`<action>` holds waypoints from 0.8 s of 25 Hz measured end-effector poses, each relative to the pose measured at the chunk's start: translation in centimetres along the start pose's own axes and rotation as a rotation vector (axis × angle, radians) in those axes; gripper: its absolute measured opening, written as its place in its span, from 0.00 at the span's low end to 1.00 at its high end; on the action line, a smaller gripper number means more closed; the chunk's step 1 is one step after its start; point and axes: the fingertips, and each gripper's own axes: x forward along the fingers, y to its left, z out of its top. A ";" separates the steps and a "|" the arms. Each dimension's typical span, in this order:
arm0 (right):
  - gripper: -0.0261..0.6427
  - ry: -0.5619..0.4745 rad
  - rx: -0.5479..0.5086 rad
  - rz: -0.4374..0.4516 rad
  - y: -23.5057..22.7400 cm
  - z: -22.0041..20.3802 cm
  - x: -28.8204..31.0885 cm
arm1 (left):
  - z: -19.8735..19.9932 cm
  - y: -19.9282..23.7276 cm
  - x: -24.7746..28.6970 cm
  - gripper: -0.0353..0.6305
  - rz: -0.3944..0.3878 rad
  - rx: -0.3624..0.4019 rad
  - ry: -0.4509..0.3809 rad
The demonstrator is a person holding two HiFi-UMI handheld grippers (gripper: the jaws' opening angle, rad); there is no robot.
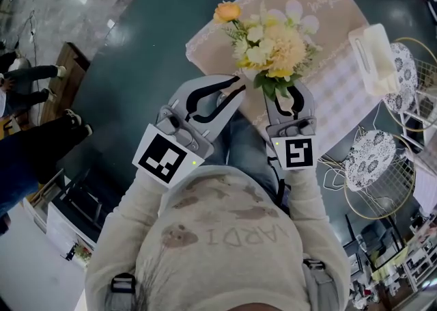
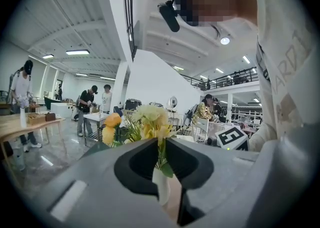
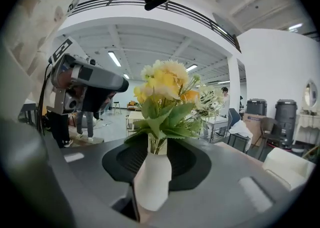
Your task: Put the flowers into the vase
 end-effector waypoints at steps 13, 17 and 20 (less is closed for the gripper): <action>0.27 0.017 0.006 -0.025 -0.2 -0.8 -0.8 | -0.1 -0.2 0.8 0.12 -0.005 0.004 0.003; 0.27 0.034 0.036 -0.031 -0.2 -1.0 -1.0 | 0.1 0.0 0.5 0.11 -0.007 0.008 -0.002; 0.27 0.036 0.055 -0.031 -0.3 -1.3 -1.3 | 0.2 0.0 0.6 0.05 0.000 0.011 -0.005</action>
